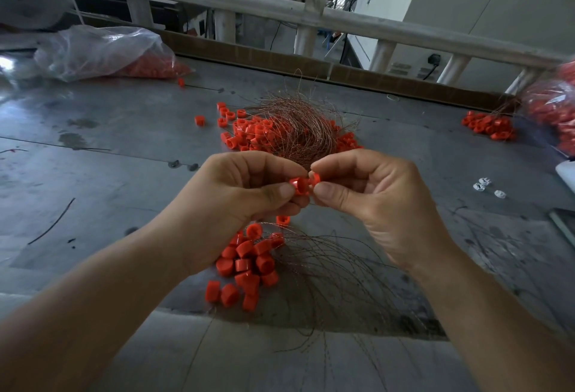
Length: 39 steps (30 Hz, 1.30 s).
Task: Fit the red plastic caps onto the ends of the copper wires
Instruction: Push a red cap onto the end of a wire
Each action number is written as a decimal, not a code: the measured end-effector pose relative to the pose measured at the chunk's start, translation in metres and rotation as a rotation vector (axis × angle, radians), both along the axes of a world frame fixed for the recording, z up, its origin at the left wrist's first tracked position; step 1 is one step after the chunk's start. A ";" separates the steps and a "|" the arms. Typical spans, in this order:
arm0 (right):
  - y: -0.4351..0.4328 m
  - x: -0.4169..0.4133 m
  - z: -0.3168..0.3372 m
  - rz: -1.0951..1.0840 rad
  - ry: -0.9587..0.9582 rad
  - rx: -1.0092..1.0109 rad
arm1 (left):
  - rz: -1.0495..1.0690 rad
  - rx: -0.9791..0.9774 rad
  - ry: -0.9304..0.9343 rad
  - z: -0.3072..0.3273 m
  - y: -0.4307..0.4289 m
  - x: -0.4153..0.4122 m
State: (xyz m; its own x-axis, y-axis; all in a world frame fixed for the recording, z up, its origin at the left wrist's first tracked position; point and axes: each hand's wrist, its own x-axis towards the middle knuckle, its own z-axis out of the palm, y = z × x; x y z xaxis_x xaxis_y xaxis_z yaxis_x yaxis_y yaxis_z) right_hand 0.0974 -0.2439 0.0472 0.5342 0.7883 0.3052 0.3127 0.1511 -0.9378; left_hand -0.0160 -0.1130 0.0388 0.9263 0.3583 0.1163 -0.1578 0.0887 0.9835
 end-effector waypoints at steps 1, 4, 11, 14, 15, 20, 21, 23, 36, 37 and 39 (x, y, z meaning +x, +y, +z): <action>0.000 0.000 0.000 -0.014 -0.015 0.004 | 0.002 0.004 0.003 0.000 0.000 0.000; 0.001 -0.003 0.000 -0.059 -0.102 0.014 | 0.015 0.017 0.005 -0.001 0.000 0.000; 0.006 -0.012 -0.006 -0.124 -0.297 -0.001 | 0.055 0.024 0.017 -0.001 -0.001 0.002; 0.005 -0.013 -0.006 -0.140 -0.322 -0.006 | 0.059 0.038 0.018 -0.002 -0.002 0.001; 0.005 -0.013 -0.006 -0.145 -0.336 -0.005 | 0.061 0.043 0.019 -0.002 -0.002 0.001; 0.004 -0.013 -0.006 -0.174 -0.393 -0.007 | 0.062 0.072 0.026 -0.002 -0.002 0.001; 0.004 -0.013 -0.006 -0.175 -0.401 -0.006 | 0.057 0.070 0.027 -0.002 -0.002 0.002; 0.003 -0.013 -0.006 -0.176 -0.405 -0.002 | 0.047 0.063 0.032 -0.001 -0.002 0.001; 0.002 -0.013 -0.007 -0.199 -0.582 0.003 | 0.042 0.031 0.047 0.000 -0.003 0.000; 0.002 -0.012 -0.007 -0.200 -0.621 -0.001 | 0.047 0.053 0.047 0.001 -0.003 0.000; 0.001 -0.011 -0.007 -0.192 -0.640 -0.003 | 0.054 0.072 0.049 0.000 -0.004 0.000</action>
State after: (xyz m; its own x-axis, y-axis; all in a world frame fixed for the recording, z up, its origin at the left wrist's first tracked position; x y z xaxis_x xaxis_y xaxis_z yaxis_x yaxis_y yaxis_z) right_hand 0.0861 -0.2426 0.0403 0.3793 0.6988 0.6064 0.8288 0.0348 -0.5585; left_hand -0.0159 -0.1169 0.0393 0.9113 0.3999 0.0984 -0.1116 0.0098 0.9937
